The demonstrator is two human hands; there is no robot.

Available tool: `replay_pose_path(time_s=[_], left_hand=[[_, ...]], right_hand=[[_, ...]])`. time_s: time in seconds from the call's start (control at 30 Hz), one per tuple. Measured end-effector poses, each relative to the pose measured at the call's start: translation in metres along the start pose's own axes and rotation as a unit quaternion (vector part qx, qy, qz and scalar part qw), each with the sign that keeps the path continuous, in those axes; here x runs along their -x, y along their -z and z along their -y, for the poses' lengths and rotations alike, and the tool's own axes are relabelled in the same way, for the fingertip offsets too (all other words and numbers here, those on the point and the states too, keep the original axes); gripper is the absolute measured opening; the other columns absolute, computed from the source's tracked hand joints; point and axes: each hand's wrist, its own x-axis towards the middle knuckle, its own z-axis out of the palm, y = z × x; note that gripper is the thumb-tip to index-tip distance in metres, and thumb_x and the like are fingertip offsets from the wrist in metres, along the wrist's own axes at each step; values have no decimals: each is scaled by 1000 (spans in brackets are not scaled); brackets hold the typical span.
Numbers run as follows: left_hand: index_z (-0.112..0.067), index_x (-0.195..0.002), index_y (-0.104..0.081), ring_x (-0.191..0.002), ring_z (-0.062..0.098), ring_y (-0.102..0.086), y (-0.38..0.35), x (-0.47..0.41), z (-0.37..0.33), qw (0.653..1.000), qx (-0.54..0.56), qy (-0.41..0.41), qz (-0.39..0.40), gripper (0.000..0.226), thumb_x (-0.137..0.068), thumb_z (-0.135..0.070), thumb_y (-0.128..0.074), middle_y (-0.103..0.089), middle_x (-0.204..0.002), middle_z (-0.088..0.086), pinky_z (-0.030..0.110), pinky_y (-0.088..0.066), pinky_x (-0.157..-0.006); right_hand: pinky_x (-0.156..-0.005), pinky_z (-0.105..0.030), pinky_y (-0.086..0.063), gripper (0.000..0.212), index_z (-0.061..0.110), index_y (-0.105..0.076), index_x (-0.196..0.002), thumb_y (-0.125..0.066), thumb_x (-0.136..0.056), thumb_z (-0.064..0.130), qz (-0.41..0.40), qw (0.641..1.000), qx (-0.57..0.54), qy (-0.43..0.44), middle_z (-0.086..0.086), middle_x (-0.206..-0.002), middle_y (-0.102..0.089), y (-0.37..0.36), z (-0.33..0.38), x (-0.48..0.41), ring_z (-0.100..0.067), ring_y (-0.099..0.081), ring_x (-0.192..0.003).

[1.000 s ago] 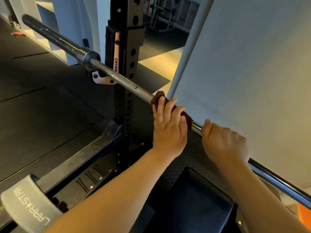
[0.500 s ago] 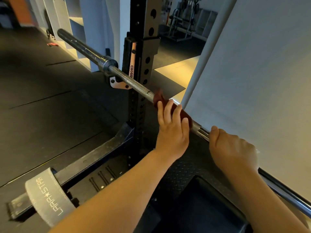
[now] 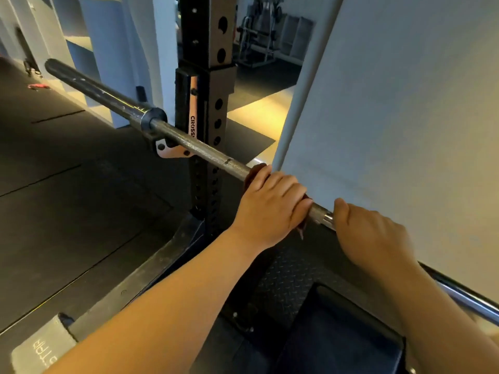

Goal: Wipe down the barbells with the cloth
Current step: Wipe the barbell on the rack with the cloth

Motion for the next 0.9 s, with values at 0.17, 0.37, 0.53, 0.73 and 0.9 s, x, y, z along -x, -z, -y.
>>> replay_pose_path(time_s=[0.17,0.37,0.53,0.73,0.9], left_hand=[[-18,-103,-64,-115,26,-57,3,2,66,996,35,78,-30,52,-110,-37,-17,-63,-111,2,48,-23,-121],[-17,-103,-61,-119,29,-50,7,1,29,991,76,103,26,38,-108,-33,-27,-56,-113,5,54,-11,-123],[-20,-128,-56,-123,27,-52,17,1,78,991,38,-83,96,44,-110,-38,-21,-60,-126,3,46,-25,-118],[-18,-114,-63,-133,30,-43,24,-3,138,984,17,156,80,43,-108,-35,-23,-56,-124,5,60,-6,-124],[-16,-99,-60,-125,32,-45,22,-11,103,979,45,182,83,47,-108,-34,-18,-56,-114,8,59,-9,-124]], right_hand=[[-79,-37,-40,49,27,-56,-105,-11,-108,48,50,992,-53,-104,-14,-115,-67,7,6,2,-34,-63,-100],[-75,-38,-37,51,27,-54,-87,-14,-107,51,37,984,-73,-159,-16,-106,-69,12,17,2,-36,-62,-94],[-77,-39,-41,49,29,-40,-70,-14,-107,47,40,979,-81,-182,-16,-102,-66,14,21,2,-31,-53,-83],[-71,-37,-37,46,26,-41,-69,-19,-107,40,47,977,-67,-199,-6,-85,-52,11,22,-1,-29,-50,-79],[-71,-38,-45,42,23,-42,-72,-23,-107,32,45,974,-67,-210,-7,-80,-56,11,25,-2,-30,-55,-77]])
